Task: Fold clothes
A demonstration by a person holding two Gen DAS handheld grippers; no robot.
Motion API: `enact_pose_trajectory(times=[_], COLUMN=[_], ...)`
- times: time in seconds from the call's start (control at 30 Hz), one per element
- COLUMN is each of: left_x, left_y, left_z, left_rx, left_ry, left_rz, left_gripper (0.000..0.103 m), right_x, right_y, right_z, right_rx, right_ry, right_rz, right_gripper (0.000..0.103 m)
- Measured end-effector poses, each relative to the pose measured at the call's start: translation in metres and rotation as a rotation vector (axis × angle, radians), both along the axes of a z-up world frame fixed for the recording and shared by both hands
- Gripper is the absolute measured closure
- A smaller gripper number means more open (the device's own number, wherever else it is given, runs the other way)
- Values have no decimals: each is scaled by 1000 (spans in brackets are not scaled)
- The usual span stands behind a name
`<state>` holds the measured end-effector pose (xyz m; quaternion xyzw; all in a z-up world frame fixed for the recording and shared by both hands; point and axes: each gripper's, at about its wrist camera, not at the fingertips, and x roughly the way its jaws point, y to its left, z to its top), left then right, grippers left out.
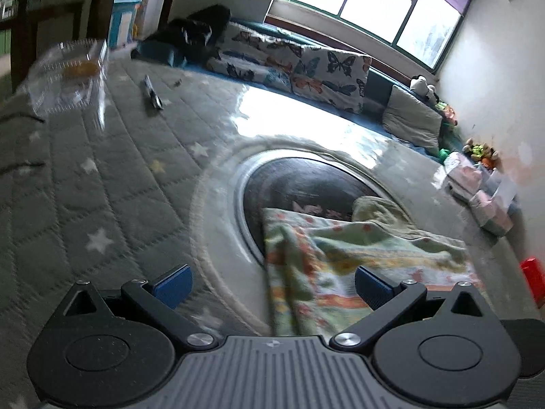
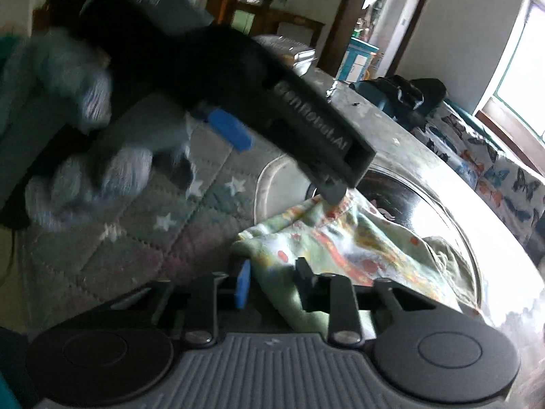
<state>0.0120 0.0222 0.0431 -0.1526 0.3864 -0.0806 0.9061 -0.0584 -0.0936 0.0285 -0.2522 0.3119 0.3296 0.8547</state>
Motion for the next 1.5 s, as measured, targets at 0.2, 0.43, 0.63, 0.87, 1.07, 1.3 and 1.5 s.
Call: enact_pose_trajectory(times=[0.2,0.43,0.63,0.87,1.07,1.3,1.5], left_x=[11,27,33,33,33,33,34], left_y=[-1,-8,-15,-17,-20,-23,-28], left_z=[-5,-15,-23,-26,-26,-25,-23], left_rx=[-168,-318,-350,-327,-290,-260,-223], left_ry=[96,187,219,222,203,192,184], left_rz=[36,46,49,41,25,18,11], left_gripper=[0,7,50,81,81,80,79], right_x=[7,13,7,7,30,65,92], right_y=[-25,-60,-73,-94,-148,-231,-268], right_z=[20,39,40,38,33,11,-8], right_rx=[138,259,282,317,329,313,331], right_ry=[31,42,48,60,47,16,42], right_rz=[-52,-103,-100,-147,-358,-652,-773], right_gripper=[91,92,92,69,45,39,37])
